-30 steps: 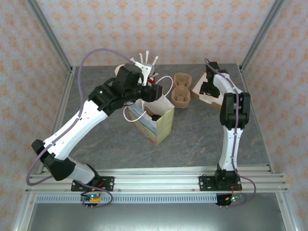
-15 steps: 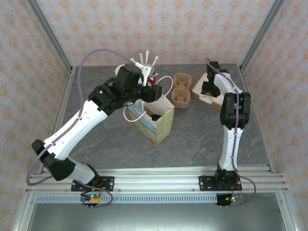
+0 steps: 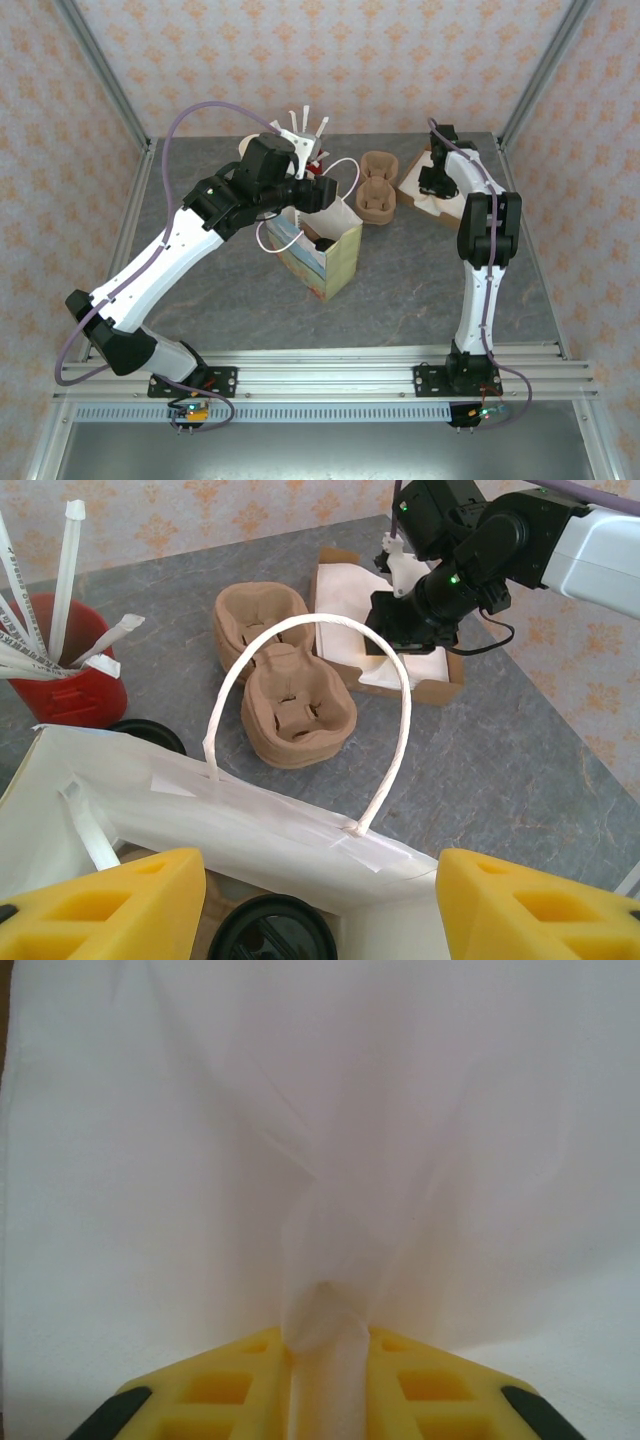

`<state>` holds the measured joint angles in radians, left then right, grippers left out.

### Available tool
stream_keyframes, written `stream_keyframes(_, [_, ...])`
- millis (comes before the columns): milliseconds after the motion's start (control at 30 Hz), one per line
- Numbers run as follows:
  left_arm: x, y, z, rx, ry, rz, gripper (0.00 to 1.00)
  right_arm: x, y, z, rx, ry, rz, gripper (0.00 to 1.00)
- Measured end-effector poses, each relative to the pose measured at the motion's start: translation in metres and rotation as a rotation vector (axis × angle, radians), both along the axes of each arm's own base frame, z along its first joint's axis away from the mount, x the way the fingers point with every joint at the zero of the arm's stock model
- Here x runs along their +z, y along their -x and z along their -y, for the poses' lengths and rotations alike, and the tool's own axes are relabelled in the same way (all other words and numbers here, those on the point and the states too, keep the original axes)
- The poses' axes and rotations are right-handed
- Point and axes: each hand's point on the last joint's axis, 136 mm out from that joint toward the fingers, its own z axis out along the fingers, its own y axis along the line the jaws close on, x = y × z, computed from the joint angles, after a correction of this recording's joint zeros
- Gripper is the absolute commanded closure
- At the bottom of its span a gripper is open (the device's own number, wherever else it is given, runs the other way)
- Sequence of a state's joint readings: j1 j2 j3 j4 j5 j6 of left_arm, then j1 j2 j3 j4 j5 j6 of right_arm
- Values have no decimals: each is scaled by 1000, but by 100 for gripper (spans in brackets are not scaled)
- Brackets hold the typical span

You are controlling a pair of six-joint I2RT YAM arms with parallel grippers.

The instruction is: Pack the takeout coffee

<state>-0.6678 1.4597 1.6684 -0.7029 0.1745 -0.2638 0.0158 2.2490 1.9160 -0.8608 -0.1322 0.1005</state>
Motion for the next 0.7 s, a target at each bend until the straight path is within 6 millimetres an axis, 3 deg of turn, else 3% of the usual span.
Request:
stream_keyframes(333, [0,0,0,0,0,0,37,20,-1,0,2,-3,29,86])
stream_keyframes(700, [0,1,-2,3,-4,3,37,88,1,-1,8,-3,154,99])
